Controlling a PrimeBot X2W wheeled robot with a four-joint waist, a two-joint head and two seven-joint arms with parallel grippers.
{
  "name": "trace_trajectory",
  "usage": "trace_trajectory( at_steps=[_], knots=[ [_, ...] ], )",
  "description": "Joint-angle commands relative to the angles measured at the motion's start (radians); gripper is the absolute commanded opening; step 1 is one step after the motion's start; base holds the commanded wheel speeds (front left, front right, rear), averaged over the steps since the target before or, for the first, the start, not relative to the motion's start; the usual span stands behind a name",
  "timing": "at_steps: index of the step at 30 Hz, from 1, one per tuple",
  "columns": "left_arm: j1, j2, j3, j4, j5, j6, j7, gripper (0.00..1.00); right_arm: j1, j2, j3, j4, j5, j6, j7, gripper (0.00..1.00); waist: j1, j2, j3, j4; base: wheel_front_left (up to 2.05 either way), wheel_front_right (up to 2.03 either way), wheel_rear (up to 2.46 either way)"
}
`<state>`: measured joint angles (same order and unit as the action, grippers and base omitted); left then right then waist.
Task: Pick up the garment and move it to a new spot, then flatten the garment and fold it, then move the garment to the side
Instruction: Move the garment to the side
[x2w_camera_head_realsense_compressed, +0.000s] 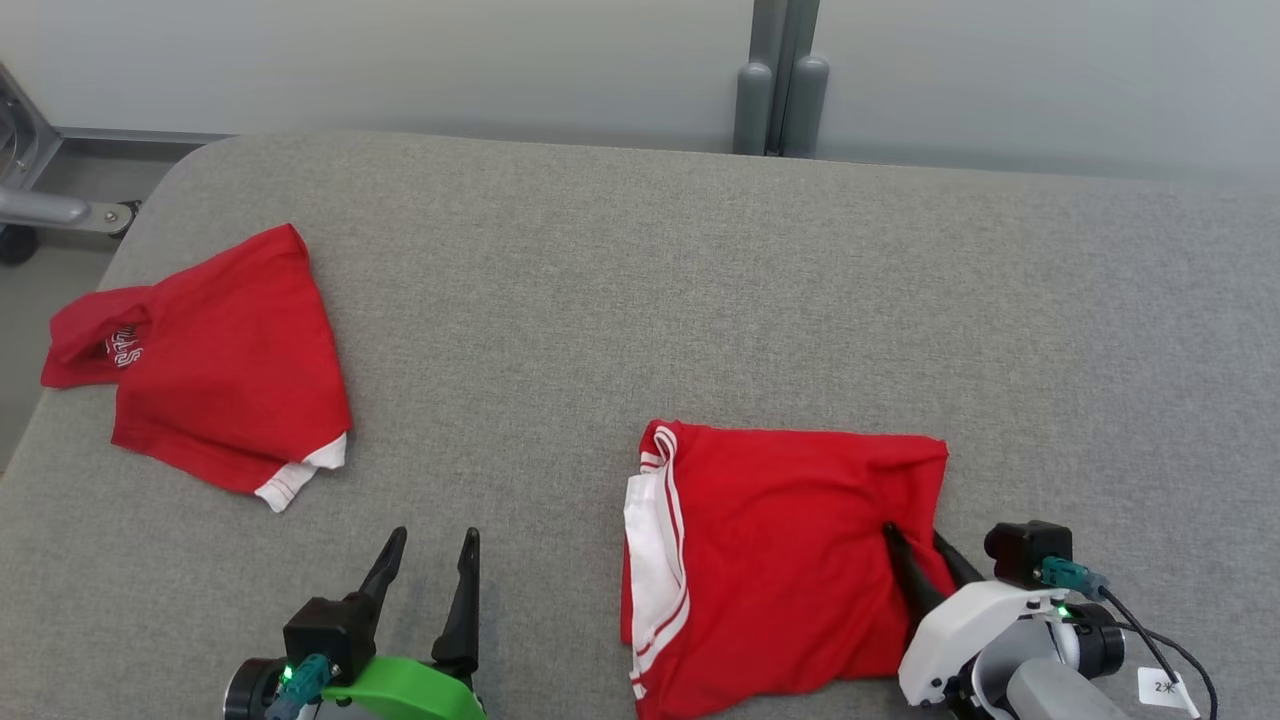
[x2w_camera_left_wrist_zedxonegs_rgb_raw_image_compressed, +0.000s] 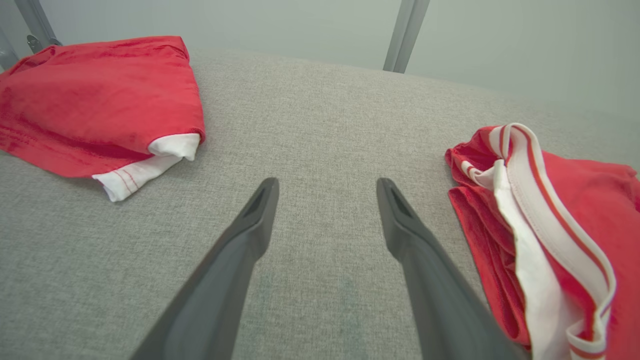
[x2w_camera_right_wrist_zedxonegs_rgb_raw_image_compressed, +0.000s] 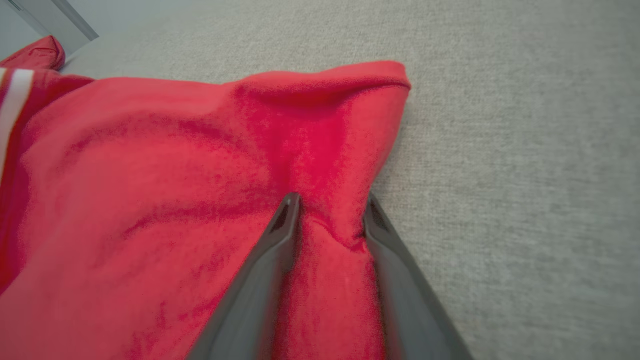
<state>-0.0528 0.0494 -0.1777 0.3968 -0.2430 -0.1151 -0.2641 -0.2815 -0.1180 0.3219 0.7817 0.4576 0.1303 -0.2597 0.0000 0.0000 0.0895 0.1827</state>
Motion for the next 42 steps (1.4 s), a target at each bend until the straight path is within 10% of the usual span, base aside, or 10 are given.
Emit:
trace_trajectory(
  at_steps=[1, 14, 34, 42],
  knots=[
    [-0.007, 0.003, 0.001, -0.002, 0.012, -0.003, 0.000, 1.00, 0.004, 0.004, 0.019, 0.016, 0.011, 0.000, 0.012, 0.00, 0.0000, 0.0000, -0.003, 0.000, 0.00, 0.00, 0.00],
    [0.034, 0.003, 0.019, -0.057, 0.068, -0.001, 0.000, 1.00, 0.013, -0.033, -0.032, -0.037, 0.000, -0.001, -0.006, 0.00, 0.0000, 0.0000, -0.046, -0.117, 0.00, 0.00, 0.00],
    [-0.057, 0.003, -0.017, -0.184, 0.125, -0.013, 0.000, 1.00, -0.012, 0.029, 0.010, -0.106, -0.013, 0.000, -0.006, 0.00, 0.0000, 0.0000, 0.036, -0.629, 0.00, 0.00, 0.00],
    [-0.110, 0.004, -0.057, -0.199, 0.145, -0.016, 0.000, 1.00, -0.003, 0.039, 0.039, -0.124, 0.002, 0.000, -0.006, 0.00, 0.0000, 0.0000, 0.077, -0.727, 0.00, 0.00, 0.00]
  ],
)
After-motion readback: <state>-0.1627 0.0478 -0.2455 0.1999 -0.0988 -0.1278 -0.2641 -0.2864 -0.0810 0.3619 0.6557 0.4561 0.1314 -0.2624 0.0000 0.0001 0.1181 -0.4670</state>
